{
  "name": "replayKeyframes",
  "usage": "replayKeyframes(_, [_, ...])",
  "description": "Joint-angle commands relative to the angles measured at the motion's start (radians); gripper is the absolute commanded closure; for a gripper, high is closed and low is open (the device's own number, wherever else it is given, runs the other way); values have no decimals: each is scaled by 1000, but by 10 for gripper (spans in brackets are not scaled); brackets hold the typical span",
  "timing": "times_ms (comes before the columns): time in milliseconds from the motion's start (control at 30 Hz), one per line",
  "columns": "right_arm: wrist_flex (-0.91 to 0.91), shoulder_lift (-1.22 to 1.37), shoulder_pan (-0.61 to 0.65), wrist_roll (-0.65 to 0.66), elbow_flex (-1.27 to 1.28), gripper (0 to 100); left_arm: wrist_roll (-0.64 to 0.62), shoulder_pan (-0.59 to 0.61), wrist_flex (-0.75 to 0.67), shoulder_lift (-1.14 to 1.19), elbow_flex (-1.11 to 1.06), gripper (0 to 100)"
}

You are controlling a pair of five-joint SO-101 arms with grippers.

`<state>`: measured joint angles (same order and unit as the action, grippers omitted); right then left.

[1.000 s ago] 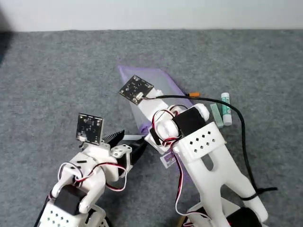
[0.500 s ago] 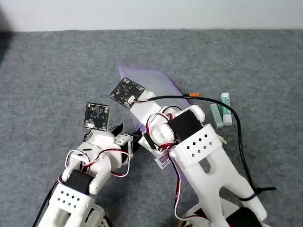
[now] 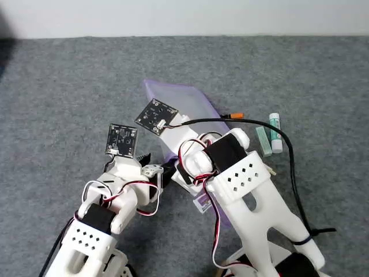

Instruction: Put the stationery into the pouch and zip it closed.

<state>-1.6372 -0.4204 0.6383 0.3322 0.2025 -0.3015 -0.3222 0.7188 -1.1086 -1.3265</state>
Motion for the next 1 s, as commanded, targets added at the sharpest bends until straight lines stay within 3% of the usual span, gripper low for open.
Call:
replayKeyframes(0, [-24,-48,12,0,-57,990,6,11,-46,3,61,776])
replayKeyframes(100, [-25,-48,12,0,-55,990,6,8,-91,3,61,780])
replayKeyframes(333, [-25,-48,12,0,-55,990,11,3,-166,9,61,891])
replayKeyframes(967, [-39,-48,71,-5,-52,990,8,-87,-161,12,51,900])
